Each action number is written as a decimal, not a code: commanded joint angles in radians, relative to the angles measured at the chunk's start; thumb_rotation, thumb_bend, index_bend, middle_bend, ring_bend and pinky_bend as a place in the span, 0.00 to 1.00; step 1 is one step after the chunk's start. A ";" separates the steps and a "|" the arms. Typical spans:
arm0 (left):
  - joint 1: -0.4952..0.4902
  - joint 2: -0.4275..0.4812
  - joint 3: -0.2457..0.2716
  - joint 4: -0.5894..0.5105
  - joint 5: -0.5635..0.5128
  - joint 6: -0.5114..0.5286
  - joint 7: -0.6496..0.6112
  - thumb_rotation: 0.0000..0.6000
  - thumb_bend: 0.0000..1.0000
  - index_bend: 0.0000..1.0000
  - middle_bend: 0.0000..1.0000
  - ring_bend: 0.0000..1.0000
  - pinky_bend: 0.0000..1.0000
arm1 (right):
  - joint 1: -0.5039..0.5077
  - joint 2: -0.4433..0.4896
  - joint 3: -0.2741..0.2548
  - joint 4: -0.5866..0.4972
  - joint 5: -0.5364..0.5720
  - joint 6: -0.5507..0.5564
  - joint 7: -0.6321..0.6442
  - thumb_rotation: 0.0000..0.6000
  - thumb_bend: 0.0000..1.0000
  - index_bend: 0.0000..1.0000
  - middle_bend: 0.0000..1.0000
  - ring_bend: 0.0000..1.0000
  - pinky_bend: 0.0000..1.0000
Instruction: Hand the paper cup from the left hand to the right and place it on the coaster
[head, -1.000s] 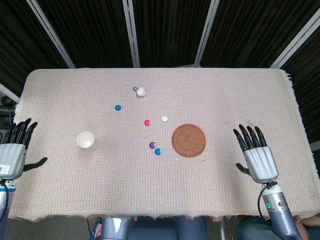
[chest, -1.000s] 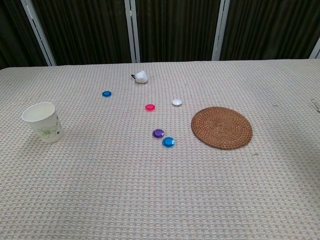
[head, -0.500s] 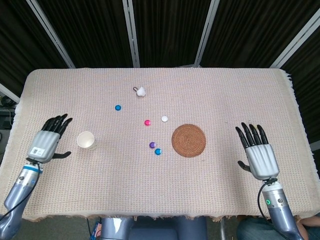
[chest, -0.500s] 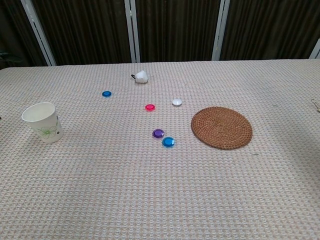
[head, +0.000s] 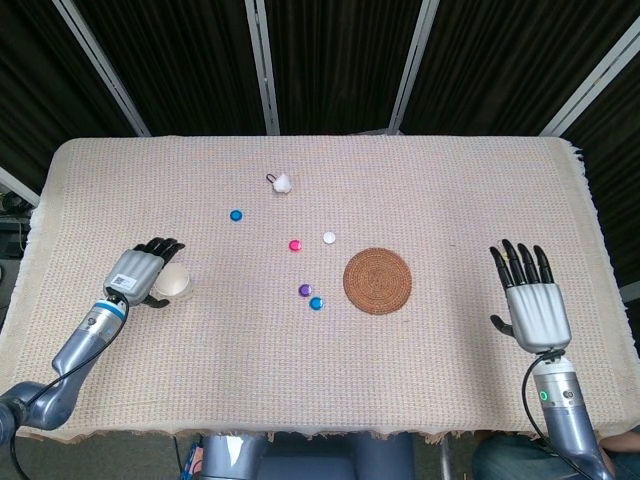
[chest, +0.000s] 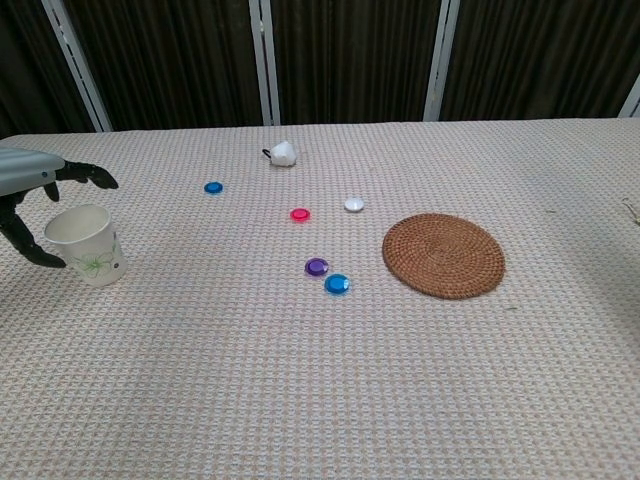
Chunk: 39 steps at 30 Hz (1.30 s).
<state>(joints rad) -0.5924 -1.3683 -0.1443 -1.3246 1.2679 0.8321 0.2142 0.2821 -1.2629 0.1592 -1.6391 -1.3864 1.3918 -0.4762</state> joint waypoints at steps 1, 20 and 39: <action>-0.013 -0.015 -0.004 0.021 -0.006 -0.006 -0.009 1.00 0.03 0.39 0.35 0.29 0.40 | 0.000 0.000 0.002 0.002 0.004 0.000 0.001 1.00 0.00 0.00 0.00 0.00 0.00; -0.047 0.003 -0.017 -0.129 0.087 0.103 -0.059 1.00 0.04 0.46 0.42 0.34 0.43 | 0.005 0.006 0.005 0.000 0.019 -0.003 0.017 1.00 0.00 0.00 0.00 0.00 0.00; -0.240 -0.194 -0.010 -0.177 0.078 -0.037 0.229 1.00 0.01 0.46 0.42 0.34 0.43 | 0.008 0.011 0.015 0.022 0.052 -0.012 0.028 1.00 0.00 0.00 0.00 0.00 0.00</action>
<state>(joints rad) -0.8138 -1.5406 -0.1613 -1.5118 1.3590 0.8100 0.4180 0.2894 -1.2518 0.1738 -1.6176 -1.3343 1.3798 -0.4482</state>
